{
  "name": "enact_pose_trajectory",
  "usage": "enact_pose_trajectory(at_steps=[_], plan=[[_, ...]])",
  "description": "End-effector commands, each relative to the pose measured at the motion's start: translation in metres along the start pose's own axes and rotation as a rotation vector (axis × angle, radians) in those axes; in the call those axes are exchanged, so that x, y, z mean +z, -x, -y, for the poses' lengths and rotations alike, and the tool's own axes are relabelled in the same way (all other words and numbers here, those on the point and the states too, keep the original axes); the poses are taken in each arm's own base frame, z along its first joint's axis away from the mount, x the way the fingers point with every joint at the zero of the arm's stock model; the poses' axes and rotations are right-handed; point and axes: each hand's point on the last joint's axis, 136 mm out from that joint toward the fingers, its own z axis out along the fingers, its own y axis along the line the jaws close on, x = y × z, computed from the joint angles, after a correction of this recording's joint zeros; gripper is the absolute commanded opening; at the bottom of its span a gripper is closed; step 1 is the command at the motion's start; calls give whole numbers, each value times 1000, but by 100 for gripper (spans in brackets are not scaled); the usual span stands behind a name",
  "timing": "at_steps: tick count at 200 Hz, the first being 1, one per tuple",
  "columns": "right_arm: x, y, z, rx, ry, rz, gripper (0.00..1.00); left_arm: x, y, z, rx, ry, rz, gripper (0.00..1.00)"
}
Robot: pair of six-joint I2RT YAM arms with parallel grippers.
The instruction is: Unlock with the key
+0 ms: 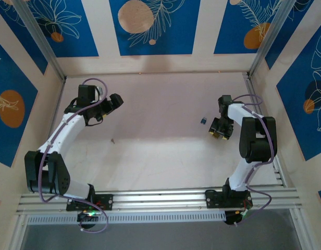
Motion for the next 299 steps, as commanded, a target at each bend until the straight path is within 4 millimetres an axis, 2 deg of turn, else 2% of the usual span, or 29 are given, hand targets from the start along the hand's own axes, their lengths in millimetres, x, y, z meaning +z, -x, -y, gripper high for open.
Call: enact_pose_trajectory(at_steps=[1, 35, 130, 157, 183, 209, 235, 254, 270, 286, 299], plan=[[-9, -7, 1, 2, 42, 1, 56, -8, 3, 17, 5, -57, 9, 100], [-8, -8, -13, -12, 114, -16, 54, -8, 3, 16, 5, -51, 11, 100], [5, -9, -12, -11, 70, -52, 50, -7, 2, 15, 9, -44, 10, 100], [7, -8, -12, -10, 67, -58, 45, -7, 2, 13, 11, -39, 12, 100], [2, -6, -14, -26, 71, -32, 35, -7, 3, 13, 12, -38, 12, 100], [-8, -6, -17, -39, 78, -4, 32, -7, 3, 13, 16, -35, 14, 100], [-26, -4, -24, -79, 71, 48, 30, -8, 4, 13, 23, -28, 19, 100], [-42, -8, -37, -122, 72, 80, 29, -9, 6, 11, 29, -19, 24, 100], [-56, -15, -56, -189, 60, 109, 29, -10, 7, 9, 36, -3, 30, 100], [-67, -28, -86, -270, 57, 133, 29, -12, 9, 8, 44, 9, 36, 100], [-71, -47, -117, -343, 73, 131, 29, -13, 11, 6, 51, 22, 44, 100]])
